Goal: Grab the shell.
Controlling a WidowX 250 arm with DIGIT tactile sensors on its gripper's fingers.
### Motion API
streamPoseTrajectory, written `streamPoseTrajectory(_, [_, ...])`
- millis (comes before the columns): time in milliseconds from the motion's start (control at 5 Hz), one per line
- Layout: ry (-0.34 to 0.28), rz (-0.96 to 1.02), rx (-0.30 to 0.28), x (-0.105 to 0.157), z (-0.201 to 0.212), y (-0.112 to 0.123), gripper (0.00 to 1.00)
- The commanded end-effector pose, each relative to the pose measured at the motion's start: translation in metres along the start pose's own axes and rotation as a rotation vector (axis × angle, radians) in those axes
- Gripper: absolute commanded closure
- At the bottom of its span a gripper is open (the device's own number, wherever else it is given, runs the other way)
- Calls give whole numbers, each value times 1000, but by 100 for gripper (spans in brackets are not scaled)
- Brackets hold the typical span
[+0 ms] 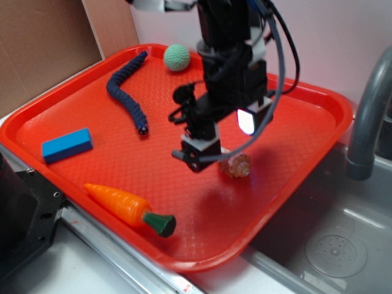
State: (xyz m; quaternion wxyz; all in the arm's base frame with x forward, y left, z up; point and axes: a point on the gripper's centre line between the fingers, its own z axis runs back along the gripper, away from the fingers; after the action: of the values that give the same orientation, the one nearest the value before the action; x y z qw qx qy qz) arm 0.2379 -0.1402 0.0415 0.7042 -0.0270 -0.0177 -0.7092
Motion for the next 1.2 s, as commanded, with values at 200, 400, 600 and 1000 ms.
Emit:
streamPoseTrajectory(200, [44,-72,52,5,-15,-13,100])
streamPoseTrajectory(400, [33,-58,46,3,-17,-9,100])
streamPoseTrajectory(600, [32,-17,50,1,-14,-7,100])
streamPoseTrajectory(1000, [28,411,213,-31,68,-13,100])
